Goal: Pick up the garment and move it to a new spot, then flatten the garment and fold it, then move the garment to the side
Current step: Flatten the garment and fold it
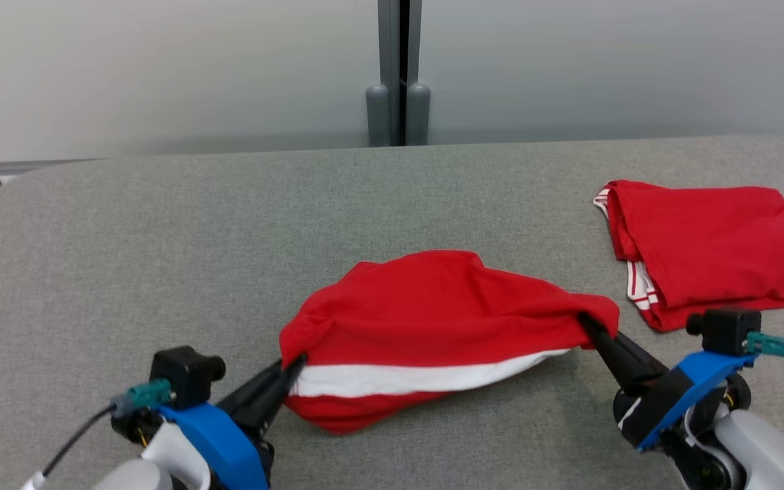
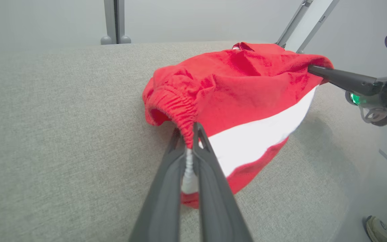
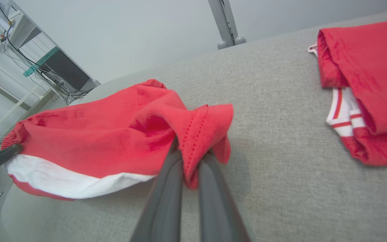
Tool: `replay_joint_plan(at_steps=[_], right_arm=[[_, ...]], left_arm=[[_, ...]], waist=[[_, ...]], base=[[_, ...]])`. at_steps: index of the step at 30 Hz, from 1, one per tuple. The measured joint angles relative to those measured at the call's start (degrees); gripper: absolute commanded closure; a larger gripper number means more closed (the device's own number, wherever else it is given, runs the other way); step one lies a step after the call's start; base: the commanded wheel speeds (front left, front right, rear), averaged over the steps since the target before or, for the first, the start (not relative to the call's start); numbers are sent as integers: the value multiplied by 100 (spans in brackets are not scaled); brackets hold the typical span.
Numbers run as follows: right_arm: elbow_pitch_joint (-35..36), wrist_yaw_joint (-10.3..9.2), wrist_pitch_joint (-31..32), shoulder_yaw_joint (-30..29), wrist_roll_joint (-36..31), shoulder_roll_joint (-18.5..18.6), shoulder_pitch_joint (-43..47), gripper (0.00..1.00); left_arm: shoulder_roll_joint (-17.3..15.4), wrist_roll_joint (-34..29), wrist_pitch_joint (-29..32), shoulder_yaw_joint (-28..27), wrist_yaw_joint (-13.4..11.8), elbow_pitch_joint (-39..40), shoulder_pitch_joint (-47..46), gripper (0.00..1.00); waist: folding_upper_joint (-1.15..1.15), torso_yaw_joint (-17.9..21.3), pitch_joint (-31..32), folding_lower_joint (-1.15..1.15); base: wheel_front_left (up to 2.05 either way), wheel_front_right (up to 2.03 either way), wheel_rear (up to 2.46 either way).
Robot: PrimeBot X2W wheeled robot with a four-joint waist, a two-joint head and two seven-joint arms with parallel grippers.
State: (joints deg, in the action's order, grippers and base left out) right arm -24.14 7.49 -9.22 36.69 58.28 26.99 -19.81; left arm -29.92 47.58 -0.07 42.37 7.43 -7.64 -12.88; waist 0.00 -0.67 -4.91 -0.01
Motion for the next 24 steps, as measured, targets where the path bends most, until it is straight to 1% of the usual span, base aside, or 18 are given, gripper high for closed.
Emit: replay_joint_plan(at_steps=[2,5,8,10,13,16,20,24], right_arm=[[203,0,237,0,230,78,-137,100],[358,0,537,-74,569,113,-562,100],[311,0,850,-129,869,87,-1113,100],[182,0,1025,-169,1051,-8,-1553,100],[-67,0,1229,-175,1203,-159,-2313,100],[-368,0,1381,-100,1280,-337,-3053,100],[-829,0,1363,-40,1241,-497,-4072,100],[-1257,0,1132,-24,1135,-610,-4992,100]], left_arm=[[-123,-79,125,-48,0,24,-261,100],[-179,-65,281,-201,0,-51,-852,100],[-232,-68,522,-229,0,-366,-1625,100],[-225,-52,660,-156,0,-621,-2167,100],[-160,137,767,-5,1,-1014,-2975,100],[-114,333,893,275,1,-1402,-3687,100],[-27,654,972,516,1,-1881,-4668,100],[90,831,893,543,1,-2502,-5606,100]], waist=[[0,19,-92,0],[0,46,-288,0],[1,80,-549,1],[1,101,-742,2],[1,138,-1042,2],[1,165,-1313,2],[1,195,-1631,3],[2,201,-1874,3]], base=[[0,0,0],[0,0,0],[0,0,0],[0,0,0],[0,0,0],[0,0,0],[0,0,0],[0,0,0]])
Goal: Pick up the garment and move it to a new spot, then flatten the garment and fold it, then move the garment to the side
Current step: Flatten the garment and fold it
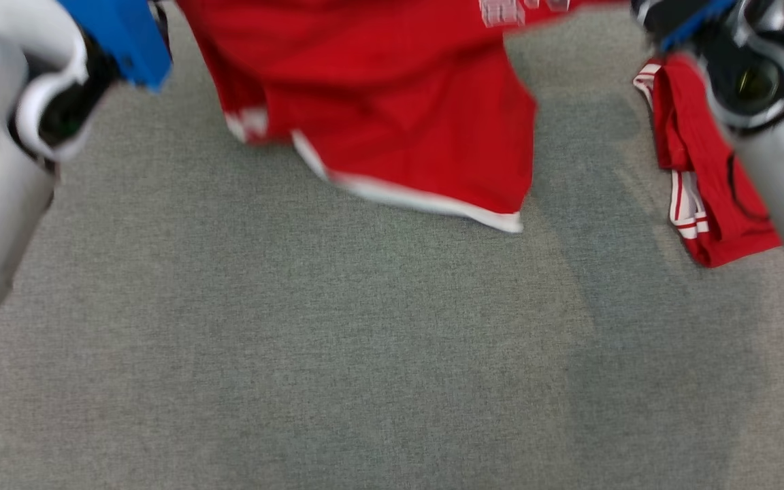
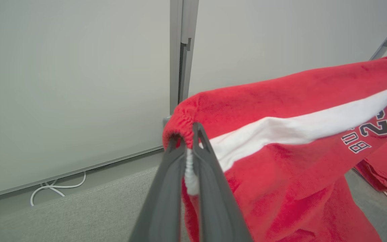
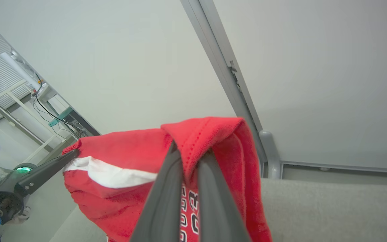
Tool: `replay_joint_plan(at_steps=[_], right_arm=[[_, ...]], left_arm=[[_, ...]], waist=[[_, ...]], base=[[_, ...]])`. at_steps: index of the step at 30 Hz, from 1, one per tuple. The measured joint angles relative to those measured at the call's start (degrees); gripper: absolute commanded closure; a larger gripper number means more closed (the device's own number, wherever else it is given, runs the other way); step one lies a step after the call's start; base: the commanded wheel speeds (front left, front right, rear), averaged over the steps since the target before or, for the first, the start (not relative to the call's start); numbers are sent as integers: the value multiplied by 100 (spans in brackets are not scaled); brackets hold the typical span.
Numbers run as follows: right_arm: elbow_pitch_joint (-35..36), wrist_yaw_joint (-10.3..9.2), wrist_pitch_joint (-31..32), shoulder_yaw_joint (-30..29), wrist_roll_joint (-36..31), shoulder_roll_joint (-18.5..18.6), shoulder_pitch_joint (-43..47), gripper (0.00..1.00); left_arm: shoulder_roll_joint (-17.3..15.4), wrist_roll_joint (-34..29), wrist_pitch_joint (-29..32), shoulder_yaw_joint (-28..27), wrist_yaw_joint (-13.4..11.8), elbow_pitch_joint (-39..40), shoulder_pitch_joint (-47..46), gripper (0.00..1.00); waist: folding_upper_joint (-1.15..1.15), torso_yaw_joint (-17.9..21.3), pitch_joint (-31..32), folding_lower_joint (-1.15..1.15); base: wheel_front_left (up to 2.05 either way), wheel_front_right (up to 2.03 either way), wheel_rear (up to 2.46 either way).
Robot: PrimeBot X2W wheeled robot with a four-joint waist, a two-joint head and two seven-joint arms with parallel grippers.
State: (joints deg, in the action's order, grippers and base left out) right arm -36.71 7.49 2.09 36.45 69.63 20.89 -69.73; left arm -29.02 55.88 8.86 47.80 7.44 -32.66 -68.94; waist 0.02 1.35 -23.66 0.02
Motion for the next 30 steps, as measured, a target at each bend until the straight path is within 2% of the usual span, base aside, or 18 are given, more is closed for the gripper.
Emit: replay_joint_plan(at_steps=[8,14,17,21,25,30], right_arm=[[-415,0,-672,-73,43,-98,-1329,100],[-434,0,-803,316,109,-60,-1487,100],[-380,0,-812,659,151,43,-1060,100],[-261,0,-660,1128,348,221,-197,100],[-96,0,-488,1471,614,510,577,100],[45,0,46,1868,979,906,1435,100]], left_arm=[[348,266,-571,-104,0,-868,-1377,100],[457,432,-828,145,0,-1150,-1633,100],[459,687,-854,409,0,-1074,-1295,100],[299,953,-672,1057,0,-766,-472,100],[-75,1317,-492,1574,0,-268,126,100],[-549,1794,-159,2146,0,522,771,100]], waist=[[0,57,-212,-1],[0,122,-174,-2],[-1,133,-84,-2],[-1,146,62,-2],[-1,132,262,-2],[-2,94,625,-2]], base=[[0,0,0],[0,0,0],[0,0,0],[0,0,0],[0,0,0],[0,0,0]])
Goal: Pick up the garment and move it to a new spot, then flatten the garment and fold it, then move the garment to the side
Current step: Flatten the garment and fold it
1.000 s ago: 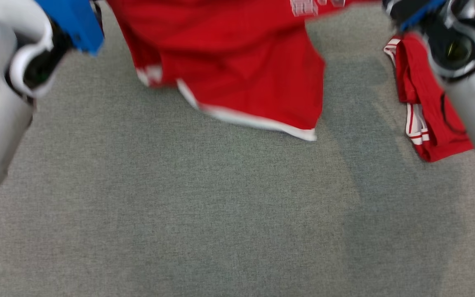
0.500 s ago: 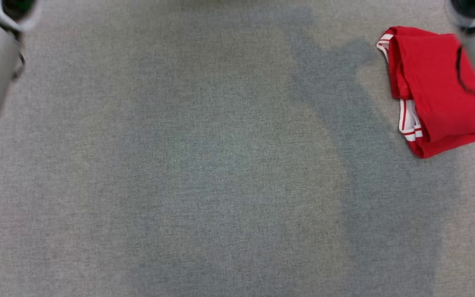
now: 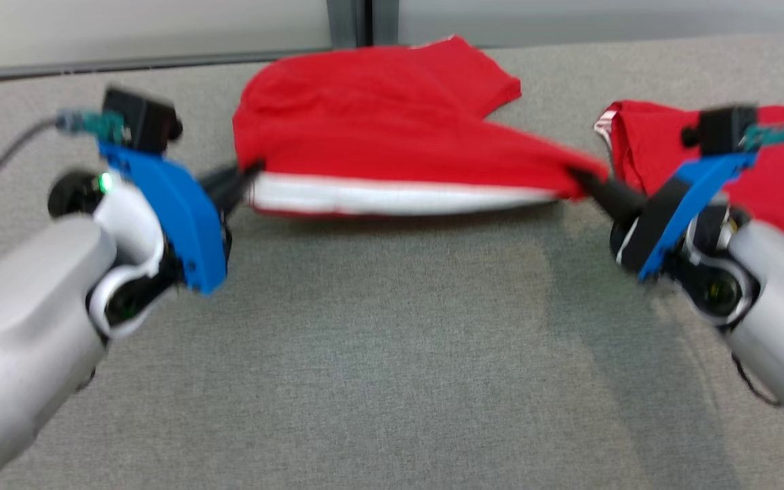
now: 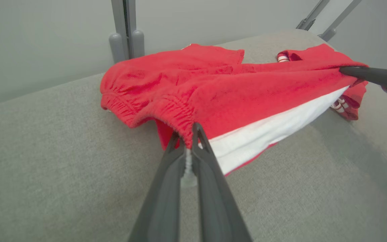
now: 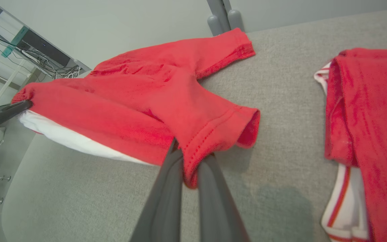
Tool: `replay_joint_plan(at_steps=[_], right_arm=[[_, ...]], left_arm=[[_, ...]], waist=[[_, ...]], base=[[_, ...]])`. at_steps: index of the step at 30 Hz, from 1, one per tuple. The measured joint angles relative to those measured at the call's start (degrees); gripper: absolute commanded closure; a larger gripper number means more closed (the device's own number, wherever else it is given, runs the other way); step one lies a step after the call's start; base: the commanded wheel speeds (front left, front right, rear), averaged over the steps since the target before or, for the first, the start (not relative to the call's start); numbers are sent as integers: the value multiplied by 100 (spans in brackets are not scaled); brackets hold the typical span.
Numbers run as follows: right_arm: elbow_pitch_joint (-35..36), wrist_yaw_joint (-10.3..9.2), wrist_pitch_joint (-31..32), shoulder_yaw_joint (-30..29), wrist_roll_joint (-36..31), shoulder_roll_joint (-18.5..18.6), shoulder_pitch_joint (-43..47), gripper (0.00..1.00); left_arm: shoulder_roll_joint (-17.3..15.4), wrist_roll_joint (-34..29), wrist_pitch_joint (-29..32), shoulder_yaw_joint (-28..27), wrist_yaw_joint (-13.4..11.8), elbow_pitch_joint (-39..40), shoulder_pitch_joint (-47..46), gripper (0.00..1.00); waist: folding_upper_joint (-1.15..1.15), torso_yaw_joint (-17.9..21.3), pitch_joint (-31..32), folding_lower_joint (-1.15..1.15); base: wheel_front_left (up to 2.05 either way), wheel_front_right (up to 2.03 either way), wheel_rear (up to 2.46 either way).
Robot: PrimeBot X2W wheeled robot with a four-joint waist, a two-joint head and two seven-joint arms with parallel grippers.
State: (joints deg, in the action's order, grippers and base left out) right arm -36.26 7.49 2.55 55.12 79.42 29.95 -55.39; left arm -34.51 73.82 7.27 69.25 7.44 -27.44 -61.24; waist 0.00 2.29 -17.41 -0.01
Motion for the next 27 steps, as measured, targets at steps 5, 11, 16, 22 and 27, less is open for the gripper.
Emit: replay_joint_plan(at_steps=[5,11,16,22,27], right_arm=[[250,0,476,301,344,198,673,100],[856,0,1180,744,616,472,1363,100],[1510,0,1882,1081,950,1020,2011,100],[2048,0,2078,1098,1106,1626,2223,100],[2341,0,2306,923,1284,1850,2045,100]], left_arm=[[-419,394,338,235,0,688,673,100],[-721,433,739,367,0,1296,1449,100],[-1025,559,1381,407,0,1904,2102,100],[-1457,883,1590,382,-1,2615,2416,100],[-1690,1110,1704,225,-92,2918,2376,100]], waist=[[-1,11,401,-1],[-1,55,816,-1],[-2,48,1092,-1],[-1,52,1260,-1],[-2,37,1190,0]], base=[[0,0,0],[0,0,0],[0,0,0],[0,0,0],[0,0,0]])
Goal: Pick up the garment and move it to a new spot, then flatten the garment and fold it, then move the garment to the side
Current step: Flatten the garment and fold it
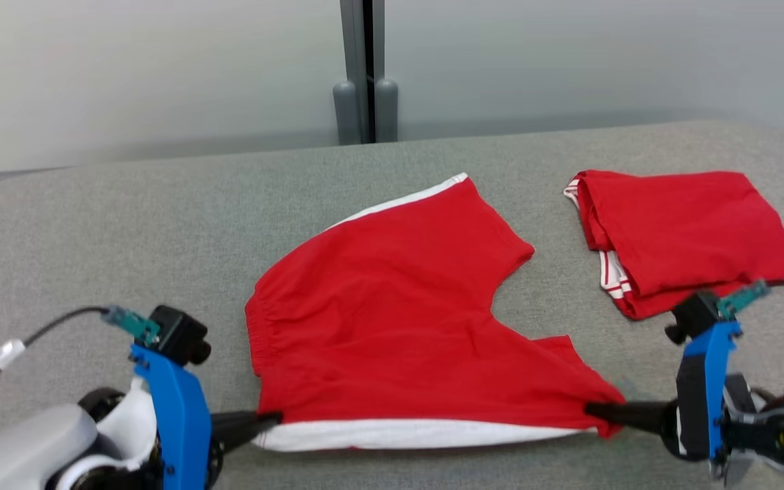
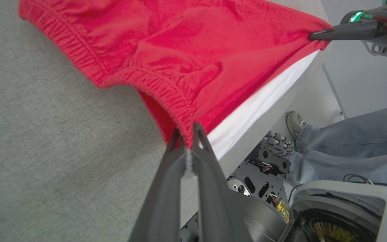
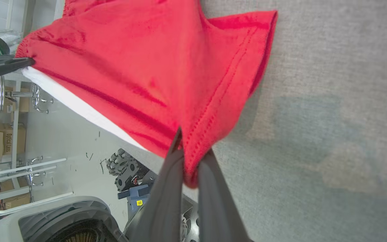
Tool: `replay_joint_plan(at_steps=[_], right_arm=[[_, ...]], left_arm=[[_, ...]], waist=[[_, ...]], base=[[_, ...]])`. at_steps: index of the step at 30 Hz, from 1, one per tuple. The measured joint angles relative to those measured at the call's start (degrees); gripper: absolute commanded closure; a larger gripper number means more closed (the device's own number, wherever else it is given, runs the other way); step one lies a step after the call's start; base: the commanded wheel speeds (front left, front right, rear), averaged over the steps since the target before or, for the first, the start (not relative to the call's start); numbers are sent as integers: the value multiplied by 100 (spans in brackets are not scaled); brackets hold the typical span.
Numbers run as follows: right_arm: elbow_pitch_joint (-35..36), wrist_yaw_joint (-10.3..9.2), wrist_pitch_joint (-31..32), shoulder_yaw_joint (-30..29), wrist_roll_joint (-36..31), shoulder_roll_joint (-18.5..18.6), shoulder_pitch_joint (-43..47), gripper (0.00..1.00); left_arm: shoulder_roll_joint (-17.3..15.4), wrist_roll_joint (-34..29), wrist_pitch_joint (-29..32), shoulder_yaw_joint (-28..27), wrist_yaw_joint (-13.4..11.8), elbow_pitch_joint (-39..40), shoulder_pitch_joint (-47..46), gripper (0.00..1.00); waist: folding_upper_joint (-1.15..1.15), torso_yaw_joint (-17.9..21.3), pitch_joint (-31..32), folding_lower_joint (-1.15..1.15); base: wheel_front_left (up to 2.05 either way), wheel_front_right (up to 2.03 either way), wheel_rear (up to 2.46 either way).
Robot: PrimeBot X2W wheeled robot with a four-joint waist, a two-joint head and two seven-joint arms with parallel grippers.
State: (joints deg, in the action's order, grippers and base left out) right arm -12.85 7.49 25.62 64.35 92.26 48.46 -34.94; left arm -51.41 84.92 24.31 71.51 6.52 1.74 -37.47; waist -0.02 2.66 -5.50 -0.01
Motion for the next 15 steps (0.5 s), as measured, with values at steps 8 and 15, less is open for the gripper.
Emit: replay_joint_plan(at_steps=[8,15], right_arm=[[-537,0,1326,-85,335,-145,-1238,100],[-1701,0,2220,-110,400,-620,-2512,100]], left_arm=[[154,476,759,-318,9,-299,-839,100],[586,595,1193,-561,56,-873,-1597,100]], waist=[[1,-143,-496,2],[2,-425,-984,2]], base=[[0,0,0],[0,0,0]])
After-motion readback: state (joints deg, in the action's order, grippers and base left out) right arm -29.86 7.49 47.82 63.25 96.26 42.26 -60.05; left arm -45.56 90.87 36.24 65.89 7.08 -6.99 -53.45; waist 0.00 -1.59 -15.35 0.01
